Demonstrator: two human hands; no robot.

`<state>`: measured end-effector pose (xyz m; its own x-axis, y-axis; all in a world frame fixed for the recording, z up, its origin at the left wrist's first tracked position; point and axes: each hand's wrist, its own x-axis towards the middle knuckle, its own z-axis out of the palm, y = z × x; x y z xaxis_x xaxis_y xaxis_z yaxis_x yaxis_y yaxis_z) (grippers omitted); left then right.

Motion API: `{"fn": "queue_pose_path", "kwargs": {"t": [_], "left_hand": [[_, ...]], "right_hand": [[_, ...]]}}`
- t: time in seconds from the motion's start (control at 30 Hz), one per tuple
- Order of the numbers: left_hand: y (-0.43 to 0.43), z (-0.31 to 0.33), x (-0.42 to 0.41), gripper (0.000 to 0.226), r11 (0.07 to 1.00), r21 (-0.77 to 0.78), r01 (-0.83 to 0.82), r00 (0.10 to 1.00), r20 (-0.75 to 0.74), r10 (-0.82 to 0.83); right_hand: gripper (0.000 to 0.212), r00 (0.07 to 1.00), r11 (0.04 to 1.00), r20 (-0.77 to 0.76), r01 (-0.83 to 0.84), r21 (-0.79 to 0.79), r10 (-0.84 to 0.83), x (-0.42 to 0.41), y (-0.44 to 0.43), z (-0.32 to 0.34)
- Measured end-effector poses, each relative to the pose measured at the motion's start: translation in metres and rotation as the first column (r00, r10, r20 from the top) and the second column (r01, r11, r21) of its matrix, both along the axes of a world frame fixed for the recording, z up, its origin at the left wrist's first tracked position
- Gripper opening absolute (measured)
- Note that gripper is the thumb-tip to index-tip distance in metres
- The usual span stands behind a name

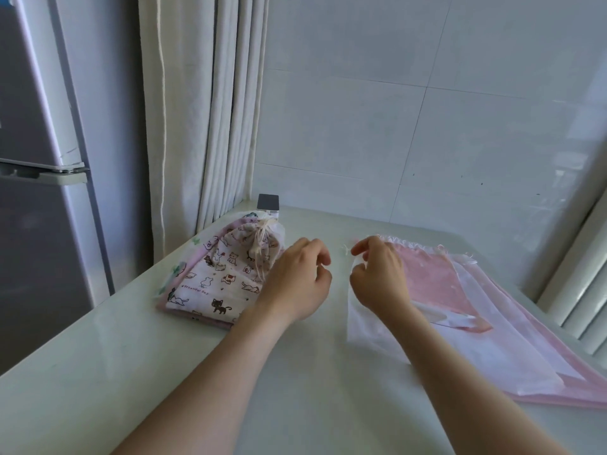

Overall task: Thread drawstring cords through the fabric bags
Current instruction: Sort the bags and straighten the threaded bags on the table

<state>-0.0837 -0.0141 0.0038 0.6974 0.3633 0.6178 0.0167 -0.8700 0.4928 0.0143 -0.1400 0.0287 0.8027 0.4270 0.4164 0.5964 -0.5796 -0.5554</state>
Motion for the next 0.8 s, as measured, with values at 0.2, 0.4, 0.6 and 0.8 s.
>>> {"fn": "queue_pose_path", "kwargs": {"t": [0.2, 0.4, 0.6, 0.8], "left_hand": [[-0.012, -0.013, 0.009, 0.020, 0.995, 0.025, 0.098, 0.968, -0.234, -0.090], [-0.011, -0.020, 0.008, 0.022, 0.992, 0.034, 0.122, 0.948, -0.299, -0.106], [-0.009, -0.022, 0.007, 0.022, 0.993, 0.031, 0.116, 0.955, -0.277, -0.103], [-0.009, -0.021, 0.011, 0.028, 0.977, -0.186, 0.099, 0.986, -0.113, -0.122]], "right_hand": [[0.017, 0.981, 0.908, 0.096, 0.193, -0.372, -0.169, 0.013, -0.031, -0.018], [0.019, 0.963, 0.854, 0.177, 0.262, -0.449, -0.202, 0.010, -0.038, -0.010], [0.032, 0.936, 0.881, 0.294, 0.297, -0.369, -0.192, 0.008, -0.045, -0.001], [0.066, 0.913, 0.937, 0.371, 0.267, -0.224, -0.172, 0.000, -0.043, 0.003]]}}
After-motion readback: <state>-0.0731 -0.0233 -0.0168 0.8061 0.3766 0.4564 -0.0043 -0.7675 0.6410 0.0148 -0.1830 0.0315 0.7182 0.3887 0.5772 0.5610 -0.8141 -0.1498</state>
